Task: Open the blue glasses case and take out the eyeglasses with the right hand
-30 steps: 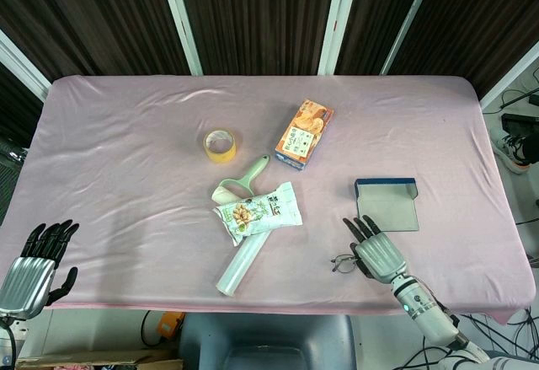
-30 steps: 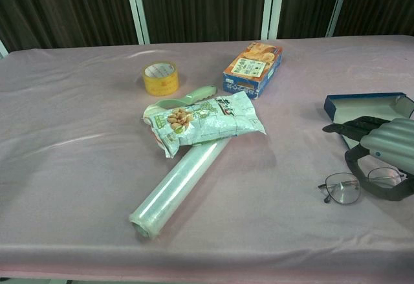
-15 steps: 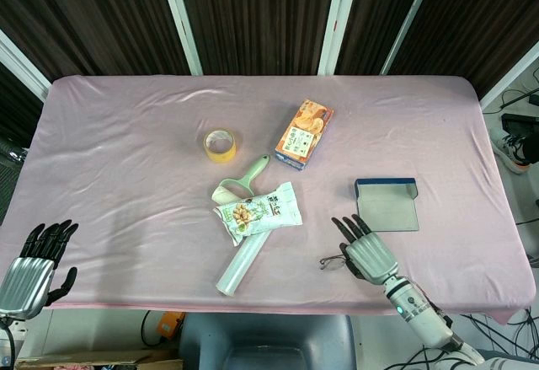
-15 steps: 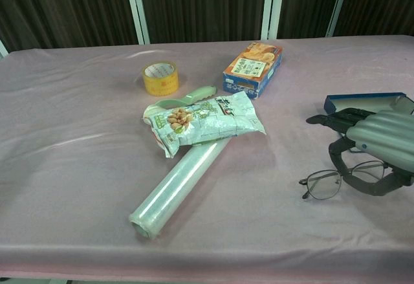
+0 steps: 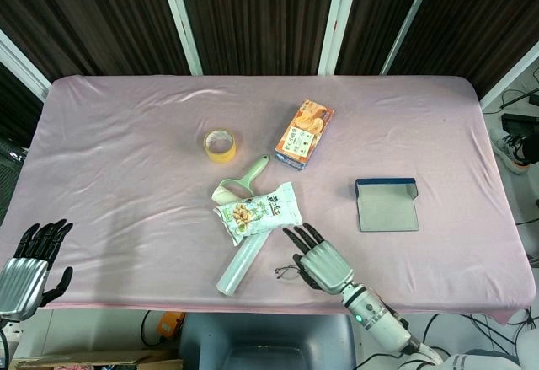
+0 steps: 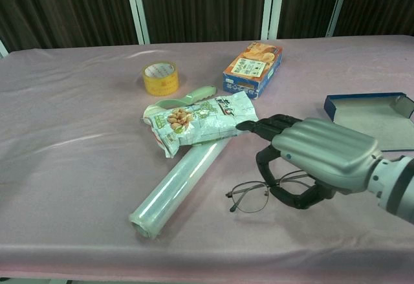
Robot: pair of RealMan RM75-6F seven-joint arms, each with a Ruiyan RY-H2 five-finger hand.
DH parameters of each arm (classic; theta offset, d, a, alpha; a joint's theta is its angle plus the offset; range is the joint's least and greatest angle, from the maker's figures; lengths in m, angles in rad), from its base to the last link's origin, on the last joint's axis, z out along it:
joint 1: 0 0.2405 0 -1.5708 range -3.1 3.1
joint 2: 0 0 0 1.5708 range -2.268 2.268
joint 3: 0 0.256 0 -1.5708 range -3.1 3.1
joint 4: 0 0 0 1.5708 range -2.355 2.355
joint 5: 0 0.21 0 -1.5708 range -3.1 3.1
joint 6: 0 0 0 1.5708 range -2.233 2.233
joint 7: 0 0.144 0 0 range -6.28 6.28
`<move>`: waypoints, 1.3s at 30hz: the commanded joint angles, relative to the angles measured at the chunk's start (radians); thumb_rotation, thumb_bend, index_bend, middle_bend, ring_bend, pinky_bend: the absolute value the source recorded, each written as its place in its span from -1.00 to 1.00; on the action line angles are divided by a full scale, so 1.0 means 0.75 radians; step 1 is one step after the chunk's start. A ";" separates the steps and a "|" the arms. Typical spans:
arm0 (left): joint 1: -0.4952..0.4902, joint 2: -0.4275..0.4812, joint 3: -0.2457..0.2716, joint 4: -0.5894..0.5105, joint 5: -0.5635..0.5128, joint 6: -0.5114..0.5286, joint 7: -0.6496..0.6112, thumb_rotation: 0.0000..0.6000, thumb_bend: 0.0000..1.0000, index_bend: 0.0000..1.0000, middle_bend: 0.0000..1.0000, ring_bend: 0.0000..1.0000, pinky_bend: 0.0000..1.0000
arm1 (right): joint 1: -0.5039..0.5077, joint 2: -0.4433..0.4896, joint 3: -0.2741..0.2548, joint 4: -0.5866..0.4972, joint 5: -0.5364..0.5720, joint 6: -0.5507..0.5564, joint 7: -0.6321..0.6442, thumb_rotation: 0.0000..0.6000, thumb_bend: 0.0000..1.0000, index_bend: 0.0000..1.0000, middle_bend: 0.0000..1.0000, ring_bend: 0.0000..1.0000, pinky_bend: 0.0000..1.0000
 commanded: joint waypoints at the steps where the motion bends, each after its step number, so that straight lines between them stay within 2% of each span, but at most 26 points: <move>1: 0.004 0.004 -0.001 0.007 0.001 0.009 -0.016 1.00 -0.13 -1.00 -0.92 -0.87 -0.91 | 0.037 -0.102 0.031 0.039 0.047 -0.047 -0.032 1.00 0.33 0.47 -0.82 -1.00 -1.00; 6: 0.007 0.008 0.000 0.015 0.005 0.014 -0.033 1.00 -0.13 -1.00 -0.92 -0.87 -0.91 | 0.062 -0.199 0.050 0.106 0.080 -0.067 -0.038 1.00 0.33 0.43 -0.82 -1.00 -1.00; 10: 0.009 0.009 0.001 0.018 0.008 0.018 -0.039 1.00 -0.13 -1.00 -0.92 -0.86 -0.91 | 0.071 -0.231 0.058 0.136 0.099 -0.073 -0.050 1.00 0.33 0.26 -0.82 -1.00 -1.00; 12: 0.008 0.009 0.000 0.020 0.008 0.018 -0.041 1.00 -0.13 -1.00 -0.92 -0.87 -0.91 | 0.074 -0.243 0.062 0.145 0.109 -0.075 -0.053 1.00 0.31 0.08 -0.84 -1.00 -1.00; 14: 0.008 0.009 0.002 0.021 0.013 0.018 -0.043 1.00 -0.13 -1.00 -0.92 -0.87 -0.91 | 0.078 -0.252 0.074 0.153 0.134 -0.072 -0.076 1.00 0.16 -0.16 -0.88 -1.00 -1.00; 16: 0.009 0.009 0.004 0.021 0.016 0.019 -0.042 1.00 -0.13 -1.00 -0.92 -0.87 -0.91 | 0.074 -0.242 0.076 0.134 0.143 -0.056 -0.095 1.00 0.01 -0.23 -0.89 -1.00 -1.00; 19: 0.010 0.007 0.004 0.022 0.019 0.022 -0.038 1.00 -0.13 -1.00 -0.92 -0.86 -0.91 | 0.063 -0.196 0.068 0.083 0.137 -0.022 -0.121 1.00 -0.04 -0.28 -0.91 -1.00 -1.00; 24: 0.011 0.004 0.006 0.020 0.024 0.024 -0.026 1.00 -0.13 -1.00 -0.92 -0.87 -0.90 | 0.021 -0.051 0.022 -0.064 0.093 0.060 -0.163 1.00 -0.05 -0.35 -0.94 -1.00 -1.00; 29: 0.014 0.001 0.008 0.014 0.029 0.027 -0.008 1.00 -0.13 -1.00 -0.92 -0.87 -0.90 | -0.056 0.189 -0.064 -0.254 -0.016 0.191 -0.176 1.00 -0.07 -0.41 -0.96 -1.00 -1.00; 33: 0.016 -0.003 0.009 0.012 0.041 0.038 -0.002 1.00 -0.13 -1.00 -0.92 -0.87 -0.91 | -0.163 0.415 -0.140 -0.370 -0.074 0.343 -0.168 1.00 -0.22 -0.47 -0.97 -1.00 -1.00; 36: 0.015 -0.009 0.013 0.022 0.065 0.049 -0.009 1.00 -0.13 -1.00 -0.92 -0.87 -0.91 | -0.251 0.538 -0.180 -0.390 -0.094 0.462 -0.095 1.00 -0.25 -0.54 -0.97 -1.00 -1.00; 39: 0.011 -0.014 0.019 0.030 0.078 0.043 -0.007 1.00 -0.13 -1.00 -0.92 -0.88 -0.91 | -0.352 0.587 -0.196 -0.315 -0.113 0.607 0.038 1.00 -0.30 -0.62 -0.97 -1.00 -1.00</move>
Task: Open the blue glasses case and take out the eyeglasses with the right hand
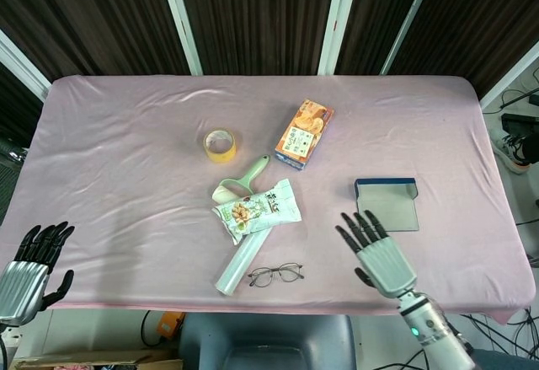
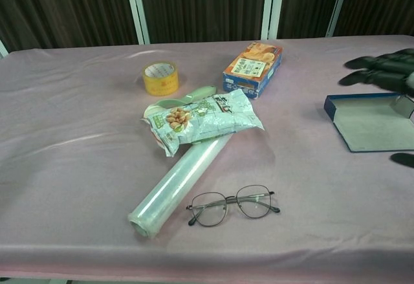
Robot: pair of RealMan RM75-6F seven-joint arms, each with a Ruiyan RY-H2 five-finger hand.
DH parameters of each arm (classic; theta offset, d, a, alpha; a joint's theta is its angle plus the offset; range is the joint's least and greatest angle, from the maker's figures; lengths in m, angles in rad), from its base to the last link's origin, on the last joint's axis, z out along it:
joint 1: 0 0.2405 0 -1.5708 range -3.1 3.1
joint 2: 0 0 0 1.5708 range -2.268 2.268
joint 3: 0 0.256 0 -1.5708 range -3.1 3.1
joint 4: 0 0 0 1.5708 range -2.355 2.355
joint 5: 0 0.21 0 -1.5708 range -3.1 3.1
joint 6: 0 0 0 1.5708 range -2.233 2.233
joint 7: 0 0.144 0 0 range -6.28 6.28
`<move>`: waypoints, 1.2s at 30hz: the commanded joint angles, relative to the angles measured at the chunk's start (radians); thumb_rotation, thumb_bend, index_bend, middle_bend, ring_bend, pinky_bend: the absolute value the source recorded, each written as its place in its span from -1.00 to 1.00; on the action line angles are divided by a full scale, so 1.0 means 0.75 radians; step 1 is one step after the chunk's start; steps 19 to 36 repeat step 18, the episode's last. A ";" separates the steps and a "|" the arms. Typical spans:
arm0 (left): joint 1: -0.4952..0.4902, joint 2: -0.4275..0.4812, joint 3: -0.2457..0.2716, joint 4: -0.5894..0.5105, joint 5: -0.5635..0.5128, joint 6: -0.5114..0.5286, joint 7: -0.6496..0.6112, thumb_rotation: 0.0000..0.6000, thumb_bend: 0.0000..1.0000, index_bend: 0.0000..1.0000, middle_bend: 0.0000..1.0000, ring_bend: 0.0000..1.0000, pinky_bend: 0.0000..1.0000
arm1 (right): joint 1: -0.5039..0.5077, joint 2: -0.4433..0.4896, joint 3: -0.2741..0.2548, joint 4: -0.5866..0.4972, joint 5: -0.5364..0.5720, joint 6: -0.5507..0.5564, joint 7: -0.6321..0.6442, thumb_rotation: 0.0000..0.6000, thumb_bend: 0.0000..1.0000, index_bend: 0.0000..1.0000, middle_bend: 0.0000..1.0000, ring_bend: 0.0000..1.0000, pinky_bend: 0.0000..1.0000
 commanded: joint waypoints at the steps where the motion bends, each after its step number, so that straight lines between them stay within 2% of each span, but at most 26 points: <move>1: -0.005 -0.004 0.005 0.003 0.004 -0.011 0.005 1.00 -0.13 -1.00 -0.92 -0.89 -0.91 | -0.171 0.092 -0.056 0.073 -0.047 0.219 0.195 1.00 -0.35 -0.66 -0.97 -1.00 -1.00; 5: -0.009 -0.013 0.002 -0.005 -0.007 -0.026 0.048 1.00 -0.13 -1.00 -0.94 -0.97 -0.91 | -0.296 0.059 -0.037 0.259 -0.016 0.369 0.506 1.00 -0.41 -0.75 -0.97 -1.00 -1.00; 9: -0.008 -0.025 0.000 -0.007 -0.005 -0.023 0.073 1.00 -0.14 -1.00 -0.97 -1.00 -0.92 | -0.321 0.063 -0.003 0.330 -0.033 0.405 0.613 1.00 -0.42 -0.81 -1.00 -1.00 -1.00; 18: -0.001 -0.037 0.005 -0.011 0.005 -0.011 0.107 1.00 -0.14 -1.00 -0.97 -1.00 -0.92 | -0.333 0.074 0.019 0.339 -0.043 0.351 0.646 1.00 -0.42 -0.82 -1.00 -1.00 -1.00; 36: -0.001 -0.037 0.005 -0.011 0.005 -0.011 0.107 1.00 -0.14 -1.00 -0.97 -1.00 -0.92 | -0.333 0.074 0.019 0.339 -0.043 0.351 0.646 1.00 -0.42 -0.82 -1.00 -1.00 -1.00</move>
